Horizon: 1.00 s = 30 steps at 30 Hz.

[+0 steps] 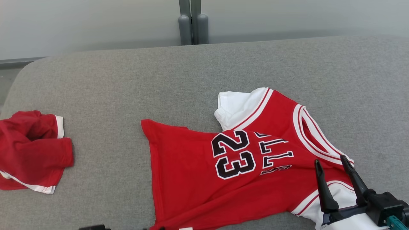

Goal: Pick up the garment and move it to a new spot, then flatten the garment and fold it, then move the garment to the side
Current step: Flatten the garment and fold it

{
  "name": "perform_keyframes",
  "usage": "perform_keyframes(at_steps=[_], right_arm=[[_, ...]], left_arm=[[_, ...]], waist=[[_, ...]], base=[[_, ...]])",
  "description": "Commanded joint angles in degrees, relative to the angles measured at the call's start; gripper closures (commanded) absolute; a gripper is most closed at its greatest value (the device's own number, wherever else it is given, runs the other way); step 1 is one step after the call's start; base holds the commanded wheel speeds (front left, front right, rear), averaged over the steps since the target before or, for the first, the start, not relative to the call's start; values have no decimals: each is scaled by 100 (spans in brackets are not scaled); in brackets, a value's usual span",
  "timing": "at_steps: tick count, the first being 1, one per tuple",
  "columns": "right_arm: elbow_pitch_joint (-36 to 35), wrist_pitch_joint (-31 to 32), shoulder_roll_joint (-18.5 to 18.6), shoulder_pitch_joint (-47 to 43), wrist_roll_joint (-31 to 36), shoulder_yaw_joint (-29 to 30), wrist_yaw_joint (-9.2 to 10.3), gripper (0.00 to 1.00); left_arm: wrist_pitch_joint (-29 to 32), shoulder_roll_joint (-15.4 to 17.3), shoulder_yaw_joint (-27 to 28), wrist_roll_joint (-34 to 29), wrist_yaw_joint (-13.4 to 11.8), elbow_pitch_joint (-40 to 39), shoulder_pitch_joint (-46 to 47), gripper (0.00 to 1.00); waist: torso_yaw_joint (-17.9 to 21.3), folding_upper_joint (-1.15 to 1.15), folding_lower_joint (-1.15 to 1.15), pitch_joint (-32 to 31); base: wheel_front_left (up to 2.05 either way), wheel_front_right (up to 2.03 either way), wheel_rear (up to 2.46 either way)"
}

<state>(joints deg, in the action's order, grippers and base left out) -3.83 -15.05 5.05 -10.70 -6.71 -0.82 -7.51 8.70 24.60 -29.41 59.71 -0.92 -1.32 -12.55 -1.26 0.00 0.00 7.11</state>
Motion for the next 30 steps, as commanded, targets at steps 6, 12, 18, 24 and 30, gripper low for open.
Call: perform_keyframes(at_steps=[6,12,18,24,30], right_arm=[[-14,-19,0,-10,47,-41,4,0],[33,-19,-14,178,26,-202,5,0],[94,-19,-45,249,-21,-243,4,0],[96,-19,-68,254,-31,-192,4,0],[110,-18,-45,306,7,-233,4,0]], left_arm=[[-188,-109,364,37,-45,-467,626,0],[372,-396,7,-263,-330,960,1706,0],[687,-805,-285,-218,-43,2320,2256,0],[653,-1145,-354,118,601,2709,2422,100],[-603,-1148,90,-147,724,3019,2919,100]], waist=[[82,0,0,-77],[296,0,0,25],[567,0,0,116],[619,0,0,200],[554,0,0,212]], base=[[0,0,0],[0,0,0],[0,0,0],[0,0,0],[0,0,0]])
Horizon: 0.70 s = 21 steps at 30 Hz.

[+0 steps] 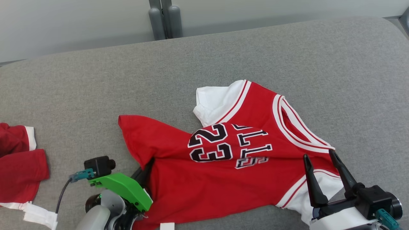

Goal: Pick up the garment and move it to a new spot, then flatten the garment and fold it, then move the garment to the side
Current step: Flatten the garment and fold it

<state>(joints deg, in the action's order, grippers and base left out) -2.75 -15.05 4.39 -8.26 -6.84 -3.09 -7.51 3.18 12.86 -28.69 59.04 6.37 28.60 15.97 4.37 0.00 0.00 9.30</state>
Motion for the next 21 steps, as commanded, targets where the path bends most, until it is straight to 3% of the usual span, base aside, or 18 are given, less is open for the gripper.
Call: perform_keyframes(at_steps=[1,8,9,10,11,17,21], right_arm=[[7,-19,34,59,23,-13,4,0],[62,-19,97,66,31,-87,4,0],[76,-19,104,63,30,-97,4,0],[84,-19,110,62,28,-104,5,0],[94,-18,117,61,25,-111,4,0],[19,-19,94,-14,59,-32,4,0],[-156,-19,86,-104,127,173,4,0]], left_arm=[[-237,5,79,-125,-33,127,139,100],[-1126,45,224,-574,-179,1019,741,100],[-1251,42,204,-629,-207,1154,812,65],[-1335,-1,209,-658,-212,1253,850,50],[-1429,-44,230,-681,-204,1369,908,0],[-1817,102,426,-1120,-384,1450,882,0],[-1832,138,1267,-1725,-636,333,169,0]], waist=[[-15,0,0,-13],[-21,0,0,-82],[-16,0,0,-92],[-12,0,0,-96],[-9,0,0,-102],[6,0,0,-250],[-90,0,0,-444]], base=[[0,0,0],[0,0,0],[0,0,0],[0,0,0],[0,0,0],[0,0,0],[0,0,0]])
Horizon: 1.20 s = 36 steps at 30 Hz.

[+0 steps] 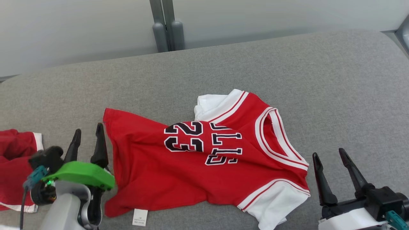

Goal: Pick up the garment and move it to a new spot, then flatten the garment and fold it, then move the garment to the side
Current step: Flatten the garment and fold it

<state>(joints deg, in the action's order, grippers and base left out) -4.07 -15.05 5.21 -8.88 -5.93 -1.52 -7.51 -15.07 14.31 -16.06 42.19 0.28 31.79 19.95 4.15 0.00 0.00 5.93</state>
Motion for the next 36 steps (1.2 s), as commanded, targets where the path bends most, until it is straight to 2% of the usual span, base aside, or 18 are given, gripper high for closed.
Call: perform_keyframes(at_steps=[1,6,9,11,15,20,25,36], right_arm=[[-64,-18,5,-62,51,71,4,0],[-246,-18,-1,-184,101,476,5,0],[-302,-18,-13,-239,127,740,4,0],[-296,-19,-12,-265,138,857,4,0],[-123,-18,76,-292,232,892,4,0],[244,-19,29,-440,323,968,4,0],[454,-19,-71,-515,364,982,4,0],[449,-19,-150,-440,361,832,4,0]], left_arm=[[-2,-46,207,-200,-76,-260,-477,0],[-5,-431,1083,-1084,-195,-1723,-1881,0],[-6,-729,1448,-1533,-92,-2210,-2622,0],[-6,-872,1570,-1775,66,-2366,-2885,0],[-7,-1050,1749,-2205,386,-2459,-3226,0],[-7,-1124,1915,-2485,619,-2346,-3286,0],[-7,-1142,2024,-2472,690,-2355,-3152,0],[-8,-1143,2043,-2428,724,-2380,-3107,0]], waist=[[-90,0,0,-158],[-246,0,0,-448],[-371,0,0,-568],[-463,0,0,-606],[-584,0,0,-680],[-690,0,0,-776],[-670,0,0,-805],[-524,0,0,-739]], base=[[0,0,0],[0,0,0],[0,0,0],[0,0,0],[0,0,0],[0,0,0],[0,0,0],[0,0,0]])
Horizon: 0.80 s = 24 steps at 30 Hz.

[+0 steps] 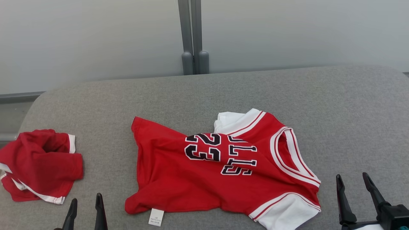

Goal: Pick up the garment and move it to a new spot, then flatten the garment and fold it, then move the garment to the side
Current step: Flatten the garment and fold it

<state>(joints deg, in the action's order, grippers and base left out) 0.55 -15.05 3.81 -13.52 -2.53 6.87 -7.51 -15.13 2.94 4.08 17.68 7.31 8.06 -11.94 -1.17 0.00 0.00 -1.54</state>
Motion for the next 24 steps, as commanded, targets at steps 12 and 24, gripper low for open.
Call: perform_keyframes(at_steps=[12,24], right_arm=[[643,-19,409,-248,-145,-1170,6,0],[1746,-19,389,171,-793,-1838,6,0]], left_arm=[[-1,1,-586,-70,23,652,192,0],[187,169,-1184,76,24,1804,728,0]], waist=[[38,0,0,101],[158,0,0,382]], base=[[0,0,0],[0,0,0]])
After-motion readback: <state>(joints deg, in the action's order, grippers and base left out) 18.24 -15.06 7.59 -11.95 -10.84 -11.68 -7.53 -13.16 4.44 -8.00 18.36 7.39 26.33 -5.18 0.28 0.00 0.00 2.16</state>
